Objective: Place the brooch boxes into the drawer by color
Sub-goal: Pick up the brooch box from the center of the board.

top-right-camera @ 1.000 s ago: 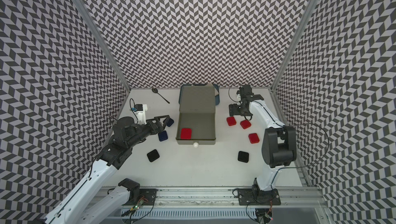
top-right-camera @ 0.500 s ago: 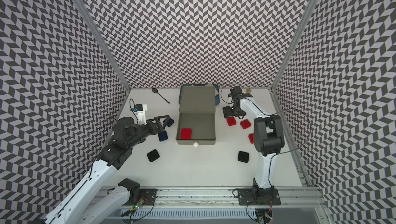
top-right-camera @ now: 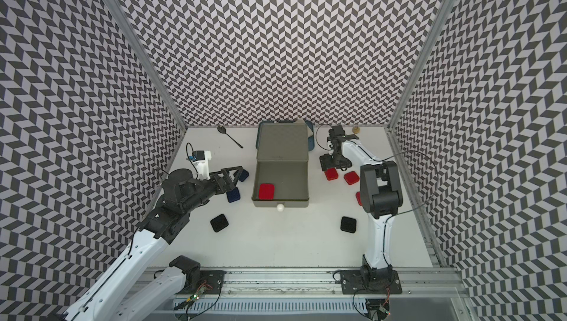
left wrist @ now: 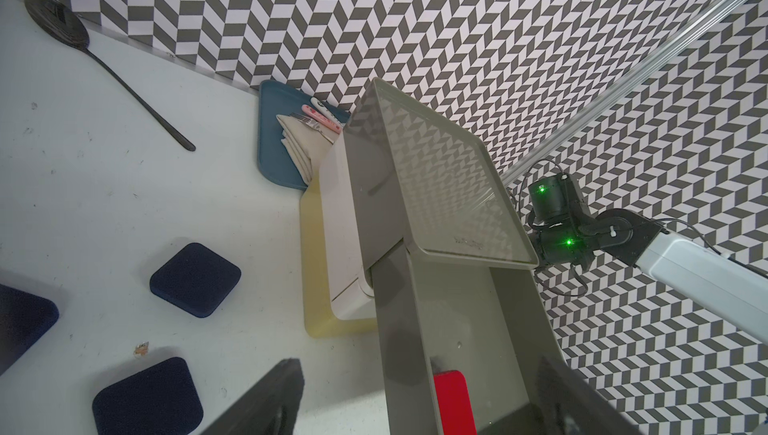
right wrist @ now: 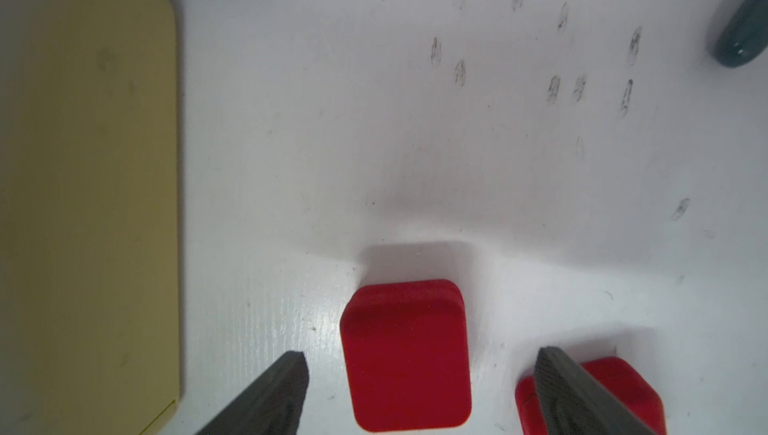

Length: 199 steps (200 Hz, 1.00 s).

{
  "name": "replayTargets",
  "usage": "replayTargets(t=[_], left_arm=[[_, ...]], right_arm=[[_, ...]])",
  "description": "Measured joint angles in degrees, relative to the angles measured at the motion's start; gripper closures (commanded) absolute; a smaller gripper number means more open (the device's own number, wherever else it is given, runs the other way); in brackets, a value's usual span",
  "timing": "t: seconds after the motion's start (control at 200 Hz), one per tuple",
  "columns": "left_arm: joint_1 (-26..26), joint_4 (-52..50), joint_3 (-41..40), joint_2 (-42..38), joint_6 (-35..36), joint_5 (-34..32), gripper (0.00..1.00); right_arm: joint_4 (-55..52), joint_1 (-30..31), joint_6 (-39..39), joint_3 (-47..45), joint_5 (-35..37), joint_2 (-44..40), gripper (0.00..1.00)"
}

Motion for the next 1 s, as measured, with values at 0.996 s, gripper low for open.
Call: replayTargets(t=[0.996], left_arm=[[0.0,3.63,-0.59,2.4,-0.2,0.02,0.07]], right_arm=[[0.0,0.9,0.44,-0.72,0.22,2.73,0.29]])
